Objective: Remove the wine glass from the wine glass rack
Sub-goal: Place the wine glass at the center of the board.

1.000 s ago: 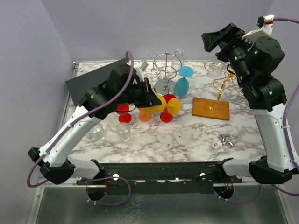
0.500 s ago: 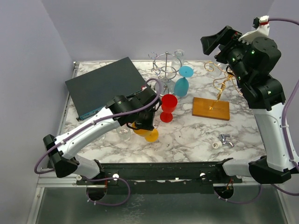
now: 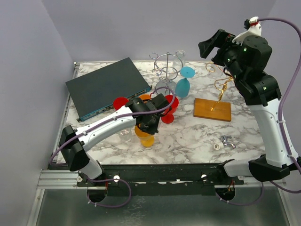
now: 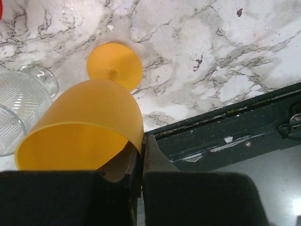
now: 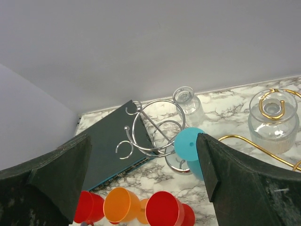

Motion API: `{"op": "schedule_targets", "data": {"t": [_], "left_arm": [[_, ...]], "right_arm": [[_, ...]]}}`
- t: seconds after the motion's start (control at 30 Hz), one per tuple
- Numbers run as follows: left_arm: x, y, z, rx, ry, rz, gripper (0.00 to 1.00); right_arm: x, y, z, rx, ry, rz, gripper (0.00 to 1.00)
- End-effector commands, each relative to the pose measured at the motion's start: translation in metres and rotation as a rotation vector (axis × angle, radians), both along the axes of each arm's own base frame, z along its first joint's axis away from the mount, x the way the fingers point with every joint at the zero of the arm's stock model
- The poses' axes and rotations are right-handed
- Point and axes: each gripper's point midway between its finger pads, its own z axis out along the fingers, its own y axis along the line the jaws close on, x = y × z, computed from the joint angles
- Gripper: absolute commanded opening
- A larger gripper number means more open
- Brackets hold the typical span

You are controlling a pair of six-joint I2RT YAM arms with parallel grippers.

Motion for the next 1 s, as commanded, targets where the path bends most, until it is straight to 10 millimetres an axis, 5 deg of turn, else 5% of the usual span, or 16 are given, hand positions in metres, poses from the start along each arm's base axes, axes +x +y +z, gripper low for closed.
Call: {"op": "schedule_targets", "data": {"t": [0.0,0.1,0.37,0.63,0.97], "left_arm": [[0.012,-0.003,-0.007,0.039,-0.04,-0.023,0.0],[0.016,-0.006,-0.008,0.046,-0.045,-0.024,0.0],[0.023,-0.012,-0.006,0.052,-0.061,-0.029,0.19],[0.026,-0.013,0.004,0.045,-0.079,-0.034,0.33],[0.029,-0.016,0.039,-0.023,-0.132,-0.037,0.42]], "right_arm": [[0.006,-0.004,-0.019,-0.055,0.065,-0.011,1.0],[0.013,-0.004,-0.028,-0.052,0.093,0.019,1.0],[0.034,-0.047,-0.03,0.005,0.129,-0.022,1.0],[0.042,-0.066,-0.044,0.043,0.176,-0.022,1.0],[0.052,-0.089,-0.052,0.049,0.209,-0.08,1.0]]}}
